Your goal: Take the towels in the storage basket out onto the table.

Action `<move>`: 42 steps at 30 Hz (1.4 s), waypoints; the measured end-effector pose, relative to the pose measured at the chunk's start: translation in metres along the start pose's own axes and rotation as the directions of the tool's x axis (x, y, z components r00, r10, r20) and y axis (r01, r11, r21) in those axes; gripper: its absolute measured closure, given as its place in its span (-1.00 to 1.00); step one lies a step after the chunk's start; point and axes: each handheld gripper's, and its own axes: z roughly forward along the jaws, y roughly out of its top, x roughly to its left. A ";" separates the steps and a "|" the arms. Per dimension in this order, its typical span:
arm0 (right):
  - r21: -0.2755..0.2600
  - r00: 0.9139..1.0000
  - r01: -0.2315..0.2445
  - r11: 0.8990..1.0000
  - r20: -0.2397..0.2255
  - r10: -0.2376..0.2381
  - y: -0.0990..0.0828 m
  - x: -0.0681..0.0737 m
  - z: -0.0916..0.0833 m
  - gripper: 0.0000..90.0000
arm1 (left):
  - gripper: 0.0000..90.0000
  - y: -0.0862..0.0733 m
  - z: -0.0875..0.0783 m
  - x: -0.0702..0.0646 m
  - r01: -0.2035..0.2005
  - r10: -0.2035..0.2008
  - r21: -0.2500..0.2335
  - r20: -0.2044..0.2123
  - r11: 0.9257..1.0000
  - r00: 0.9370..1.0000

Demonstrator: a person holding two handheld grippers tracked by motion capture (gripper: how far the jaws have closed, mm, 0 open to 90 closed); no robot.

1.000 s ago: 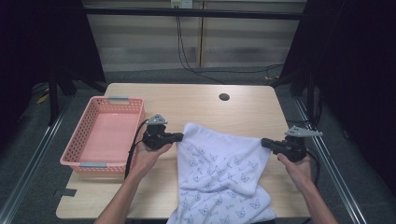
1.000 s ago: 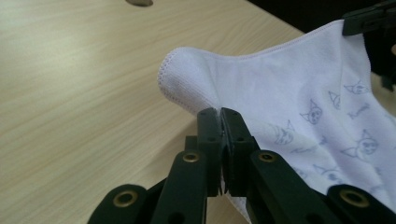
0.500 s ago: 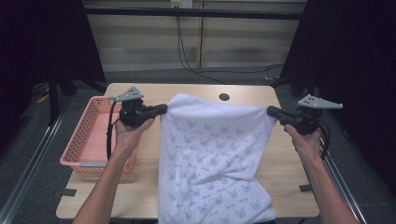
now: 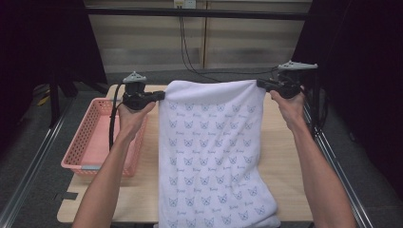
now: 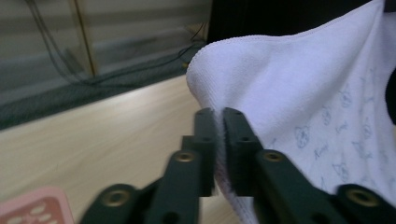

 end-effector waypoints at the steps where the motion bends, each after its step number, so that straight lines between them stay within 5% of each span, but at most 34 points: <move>1: 0.018 0.999 -0.014 1.000 0.031 0.013 -0.006 -0.002 0.007 0.46 | 0.51 -0.005 0.005 0.001 0.003 -0.004 0.017 0.006 1.000 1.000; 2: 0.026 0.998 -0.034 0.999 0.048 0.033 -0.013 -0.005 0.012 0.43 | 0.50 -0.011 0.007 0.000 0.008 -0.007 0.021 -0.012 1.000 1.000; 4: 0.035 0.998 -0.052 0.998 0.039 0.050 -0.029 -0.007 0.017 0.33 | 0.43 -0.018 0.006 -0.008 -0.008 0.008 0.012 0.046 1.000 0.999; 8: 0.053 0.999 -0.033 0.998 -0.014 0.034 -0.059 0.002 0.010 0.27 | 0.40 -0.028 -0.001 -0.022 -0.032 0.031 0.015 0.083 0.999 0.996; 12: 0.035 0.997 -0.015 0.999 -0.075 0.017 -0.086 0.020 -0.018 0.22 | 0.39 -0.044 -0.013 -0.036 -0.029 0.028 0.004 0.139 1.000 0.990; 13: 0.035 0.995 -0.019 0.999 -0.093 0.022 -0.094 0.025 -0.026 0.20 | 0.39 -0.050 -0.015 -0.041 -0.041 0.038 0.016 0.127 0.999 0.991; 17: 0.080 0.989 0.018 0.997 -0.145 -0.006 -0.126 0.047 -0.054 0.17 | 0.36 -0.073 -0.027 -0.064 -0.062 0.058 0.018 0.176 0.998 0.983; 21: 0.119 0.978 0.006 0.993 -0.208 0.019 -0.172 0.073 -0.083 0.11 | 0.35 -0.101 -0.040 -0.083 -0.059 0.041 0.067 0.243 0.996 0.969; 24: 0.164 0.977 0.036 0.986 -0.213 -0.001 -0.185 0.082 -0.088 0.06 | 0.36 -0.131 -0.045 -0.094 -0.072 0.034 0.140 0.258 0.988 0.965; 26: 0.213 0.972 0.062 0.975 -0.233 -0.011 -0.198 0.088 -0.088 0.03 | 0.37 -0.146 -0.045 -0.098 -0.060 0.018 0.157 0.260 0.986 0.966; 28: 0.247 0.972 0.072 0.966 -0.235 -0.013 -0.205 0.090 -0.080 -0.04 | 0.36 -0.155 -0.040 -0.099 -0.084 0.031 0.200 0.256 0.976 0.966; 30: 0.280 0.977 0.113 0.953 -0.208 -0.055 -0.208 0.093 -0.066 -0.06 | 0.34 -0.159 -0.034 -0.096 -0.076 0.020 0.221 0.246 0.972 0.969; 32: 0.268 0.973 0.116 0.956 -0.222 -0.056 -0.204 0.093 -0.054 -0.06 | 0.32 -0.161 -0.029 -0.094 -0.105 0.048 0.235 0.238 0.966 0.970; 34: 0.266 0.972 0.133 0.955 -0.221 -0.074 -0.199 0.091 -0.042 -0.06 | 0.30 -0.162 -0.022 -0.087 -0.089 0.038 0.247 0.205 0.965 0.978; 37: 0.279 0.974 0.145 0.949 -0.207 -0.088 -0.197 0.089 -0.027 -0.03 | 0.31 -0.164 -0.018 -0.081 -0.094 0.038 0.265 0.208 0.960 0.977; 39: 0.303 0.971 0.185 0.935 -0.201 -0.127 -0.203 0.091 -0.022 0.10 | 0.38 -0.167 -0.016 -0.083 -0.109 0.049 0.281 0.214 0.953 0.976; 40: 0.298 0.972 0.184 0.937 -0.197 -0.128 -0.204 0.092 -0.024 0.20 | 0.38 -0.170 -0.013 -0.086 -0.124 0.058 0.300 0.218 0.946 0.974; 41: 0.321 0.975 0.178 0.930 -0.185 -0.122 -0.204 0.095 -0.031 0.50 | 0.37 -0.170 -0.013 -0.087 -0.134 0.071 0.293 0.216 0.947 0.974; 42: 0.321 0.975 0.178 0.930 -0.185 -0.122 -0.204 0.095 -0.031 0.50 | 0.37 -0.170 -0.013 -0.088 -0.141 0.079 0.293 0.212 0.946 0.974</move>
